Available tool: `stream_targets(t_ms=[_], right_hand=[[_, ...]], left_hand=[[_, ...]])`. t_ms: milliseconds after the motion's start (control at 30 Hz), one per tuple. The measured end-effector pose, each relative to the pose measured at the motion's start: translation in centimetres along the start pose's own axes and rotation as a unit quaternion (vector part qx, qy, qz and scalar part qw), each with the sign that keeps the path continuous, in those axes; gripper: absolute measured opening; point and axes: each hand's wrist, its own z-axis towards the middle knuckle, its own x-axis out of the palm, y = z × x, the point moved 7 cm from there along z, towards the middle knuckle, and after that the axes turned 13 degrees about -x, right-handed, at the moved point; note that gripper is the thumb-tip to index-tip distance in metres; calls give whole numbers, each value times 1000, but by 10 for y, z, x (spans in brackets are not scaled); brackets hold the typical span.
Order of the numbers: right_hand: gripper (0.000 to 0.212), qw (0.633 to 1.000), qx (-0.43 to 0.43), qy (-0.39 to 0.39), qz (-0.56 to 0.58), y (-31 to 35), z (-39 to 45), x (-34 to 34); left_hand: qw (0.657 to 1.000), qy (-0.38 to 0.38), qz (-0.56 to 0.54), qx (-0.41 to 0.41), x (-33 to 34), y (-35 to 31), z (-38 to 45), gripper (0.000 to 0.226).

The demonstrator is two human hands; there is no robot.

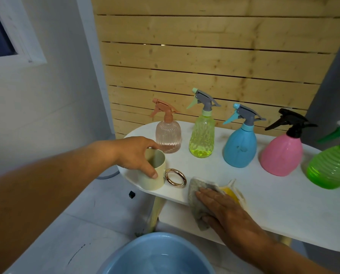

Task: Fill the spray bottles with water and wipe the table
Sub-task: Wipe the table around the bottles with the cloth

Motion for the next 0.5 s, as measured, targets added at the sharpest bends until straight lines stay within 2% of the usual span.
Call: stream_targets(t_ms=[333,500], right_hand=[[59,1000,6,-15,22,3,2,-1],[59,999,19,-29,-17,7,11,1]], left_hand=[[1000,1,-5,0,2,2,-2,96],[999,35,-27,-11,1,6,-6,128]])
